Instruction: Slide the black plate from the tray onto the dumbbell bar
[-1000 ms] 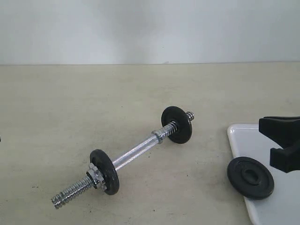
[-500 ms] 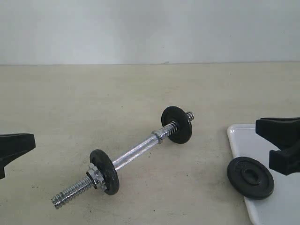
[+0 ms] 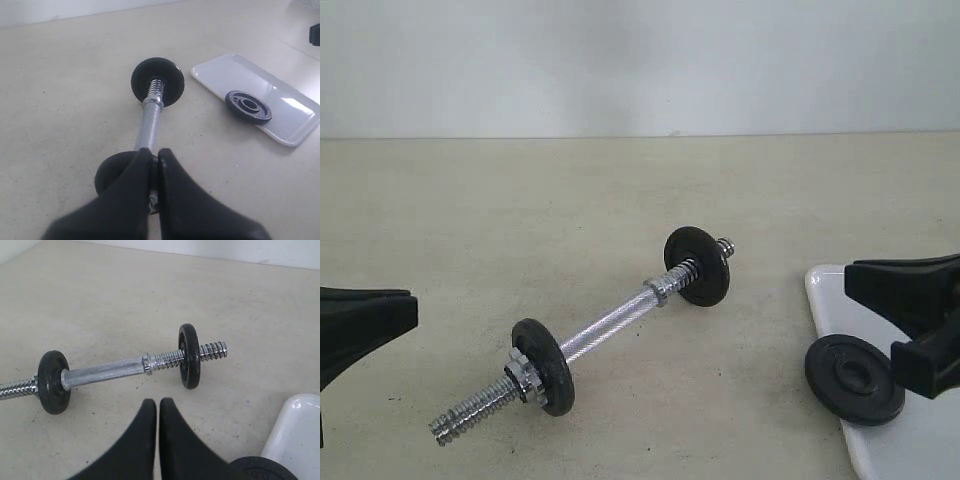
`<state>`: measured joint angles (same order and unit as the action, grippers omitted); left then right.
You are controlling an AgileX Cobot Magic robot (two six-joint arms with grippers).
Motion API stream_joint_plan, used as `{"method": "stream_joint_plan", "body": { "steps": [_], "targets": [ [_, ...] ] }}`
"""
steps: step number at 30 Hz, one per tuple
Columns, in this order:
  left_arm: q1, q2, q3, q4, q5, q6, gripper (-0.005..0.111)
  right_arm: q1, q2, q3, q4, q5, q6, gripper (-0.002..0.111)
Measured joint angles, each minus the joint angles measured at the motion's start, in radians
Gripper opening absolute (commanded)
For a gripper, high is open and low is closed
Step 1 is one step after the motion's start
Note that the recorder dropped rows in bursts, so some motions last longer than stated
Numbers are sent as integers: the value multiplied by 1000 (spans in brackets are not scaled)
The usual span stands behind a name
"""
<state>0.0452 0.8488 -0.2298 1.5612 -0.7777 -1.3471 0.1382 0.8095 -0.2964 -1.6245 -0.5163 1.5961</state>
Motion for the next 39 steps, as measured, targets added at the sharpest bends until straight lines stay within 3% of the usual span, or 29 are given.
{"method": "stream_joint_plan", "body": {
  "steps": [6,18,24,29,33,39],
  "targets": [
    [0,0,0,-68,-23,41,4,0,0,0,4,-10,-11,0],
    [0,0,0,-596,-205,86,4,0,0,0,13,-55,-14,0],
    [0,0,0,-754,-211,350,4,0,0,0,14,-74,-14,0],
    [0,0,0,-819,-199,676,4,0,0,0,14,-89,-15,0],
    [0,0,0,-823,-38,870,4,0,0,0,16,-96,-18,0],
    [0,0,0,-824,450,898,4,0,0,0,16,-104,-18,0]
  ]
}}
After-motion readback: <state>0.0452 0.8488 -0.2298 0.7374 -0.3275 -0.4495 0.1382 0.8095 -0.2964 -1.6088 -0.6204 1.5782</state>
